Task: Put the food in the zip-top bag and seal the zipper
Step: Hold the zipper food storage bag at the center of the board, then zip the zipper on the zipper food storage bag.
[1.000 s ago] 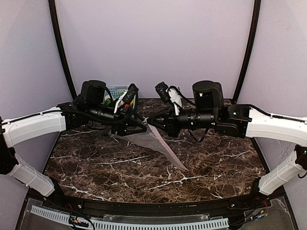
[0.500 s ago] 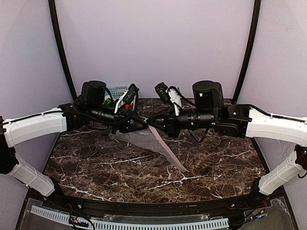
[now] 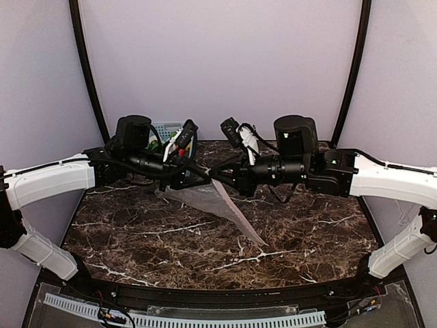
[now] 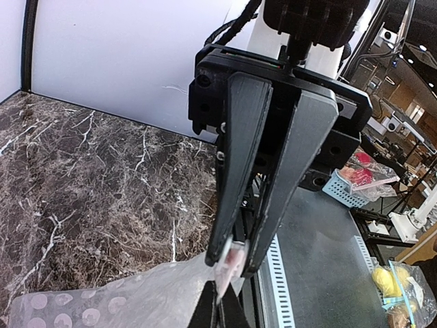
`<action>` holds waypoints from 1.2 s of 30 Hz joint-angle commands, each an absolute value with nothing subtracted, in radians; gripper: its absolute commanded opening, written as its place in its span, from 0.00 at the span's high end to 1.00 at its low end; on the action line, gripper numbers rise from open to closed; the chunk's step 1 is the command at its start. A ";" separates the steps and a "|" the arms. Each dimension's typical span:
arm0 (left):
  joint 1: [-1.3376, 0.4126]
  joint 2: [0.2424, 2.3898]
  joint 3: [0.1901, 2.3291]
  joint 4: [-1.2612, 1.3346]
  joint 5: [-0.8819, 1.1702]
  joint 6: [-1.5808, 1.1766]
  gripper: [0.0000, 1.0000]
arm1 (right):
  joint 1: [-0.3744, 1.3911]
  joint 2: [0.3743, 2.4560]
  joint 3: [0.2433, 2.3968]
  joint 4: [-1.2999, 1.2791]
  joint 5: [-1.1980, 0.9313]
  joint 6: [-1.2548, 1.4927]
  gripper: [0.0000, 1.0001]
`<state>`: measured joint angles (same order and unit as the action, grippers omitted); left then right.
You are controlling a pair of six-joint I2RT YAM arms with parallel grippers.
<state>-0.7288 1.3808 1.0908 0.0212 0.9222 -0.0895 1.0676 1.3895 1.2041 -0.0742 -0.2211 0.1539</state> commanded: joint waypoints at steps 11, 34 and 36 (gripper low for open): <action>-0.730 1.316 1.066 0.040 0.884 -0.081 0.99 | 1.074 1.385 1.180 -0.061 -0.206 0.166 1.00; -0.698 1.299 1.046 0.087 0.853 -0.132 0.99 | 1.075 1.386 1.177 -0.067 -0.208 0.166 1.00; -0.695 1.301 1.047 0.083 0.838 -0.135 0.99 | 1.074 1.385 1.177 -0.067 -0.207 0.165 1.00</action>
<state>-0.7227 1.3422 1.0584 0.0582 0.8742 -0.1184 1.0683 1.3895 1.1923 -0.0376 -0.2127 0.1589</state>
